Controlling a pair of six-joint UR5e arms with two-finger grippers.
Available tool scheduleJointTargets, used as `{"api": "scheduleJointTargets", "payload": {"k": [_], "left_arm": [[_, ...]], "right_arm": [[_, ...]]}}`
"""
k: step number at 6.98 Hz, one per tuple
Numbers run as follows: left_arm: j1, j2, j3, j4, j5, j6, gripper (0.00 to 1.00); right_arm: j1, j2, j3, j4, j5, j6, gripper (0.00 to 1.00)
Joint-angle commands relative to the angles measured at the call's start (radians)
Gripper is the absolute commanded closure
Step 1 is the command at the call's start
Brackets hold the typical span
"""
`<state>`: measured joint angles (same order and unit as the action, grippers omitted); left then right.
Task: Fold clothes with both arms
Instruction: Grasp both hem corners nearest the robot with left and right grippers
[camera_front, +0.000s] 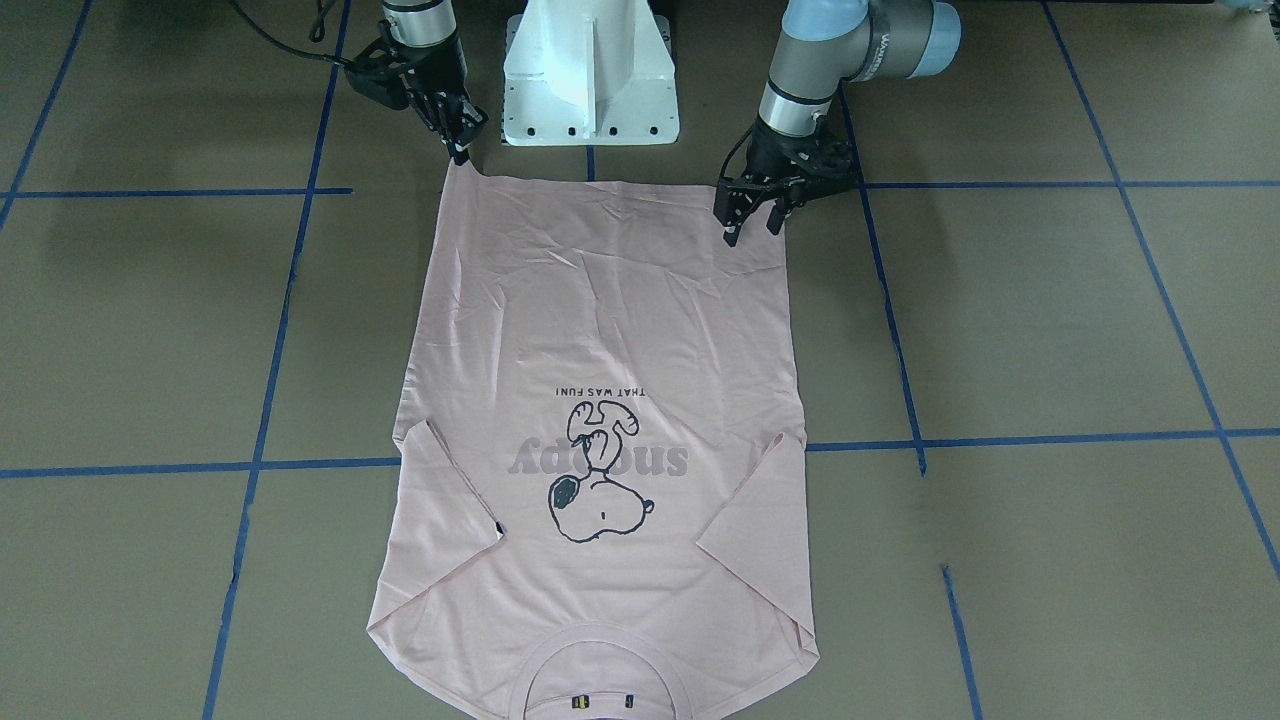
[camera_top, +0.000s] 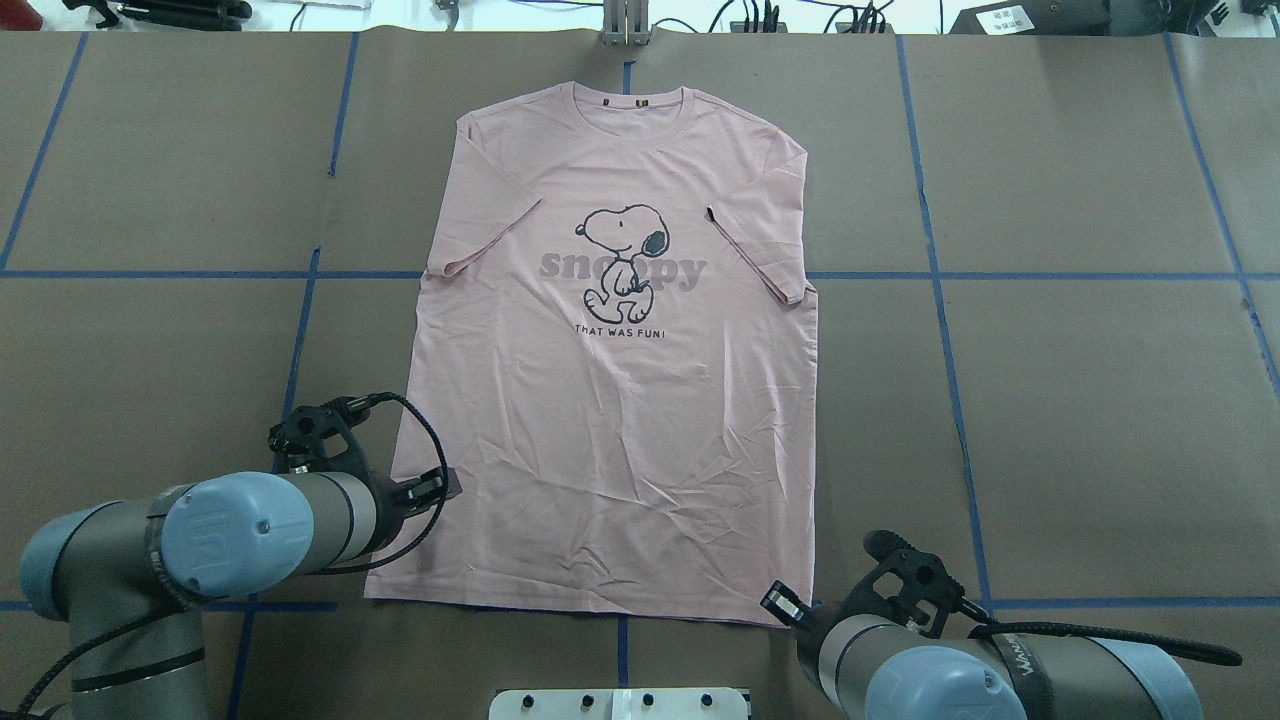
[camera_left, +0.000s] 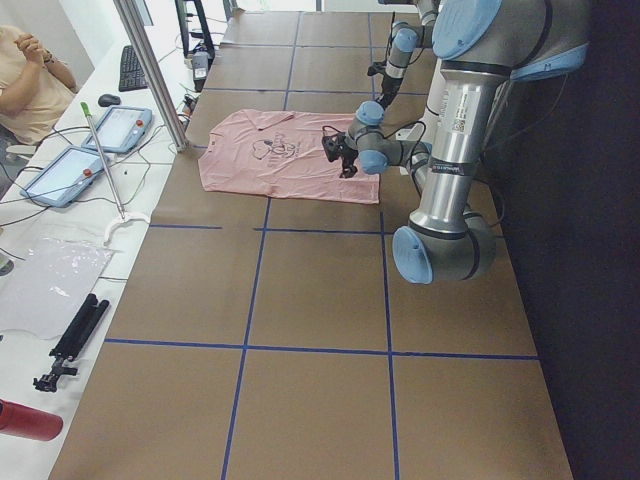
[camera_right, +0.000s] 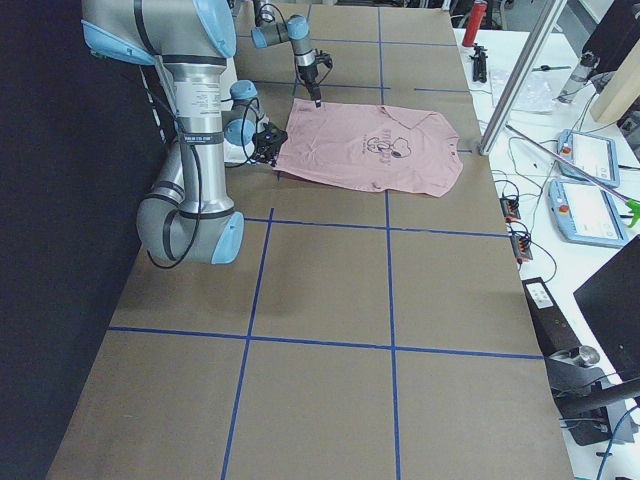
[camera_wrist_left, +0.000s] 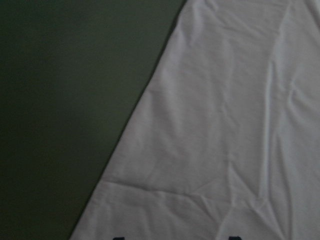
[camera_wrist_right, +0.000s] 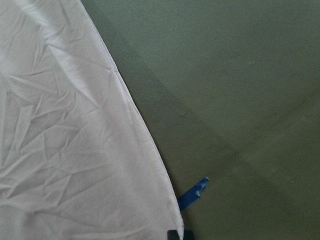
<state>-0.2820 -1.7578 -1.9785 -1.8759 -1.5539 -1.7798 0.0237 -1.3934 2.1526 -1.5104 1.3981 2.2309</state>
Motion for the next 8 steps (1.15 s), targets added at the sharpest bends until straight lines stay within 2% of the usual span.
{"api": "scheduleJointTargets", "payload": {"k": [1,3,5,8], "left_arm": [[0.01,0.047,-0.04,0.021,0.0,-0.001,0.26],[0.03,0.049,-0.048,0.099,-0.012,-0.004,0.26],[0.043,0.058,-0.059,0.127,-0.066,-0.03,0.26],[0.07,0.058,-0.074,0.129,-0.071,-0.035,0.29]], "right_arm": [[-0.002,0.002,0.003,-0.001,0.004,-0.007,1.0],[0.004,0.004,0.004,-0.001,0.004,-0.008,1.0],[0.002,0.002,0.003,-0.001,0.004,-0.008,1.0],[0.001,-0.002,0.003,-0.002,0.005,-0.01,1.0]]}}
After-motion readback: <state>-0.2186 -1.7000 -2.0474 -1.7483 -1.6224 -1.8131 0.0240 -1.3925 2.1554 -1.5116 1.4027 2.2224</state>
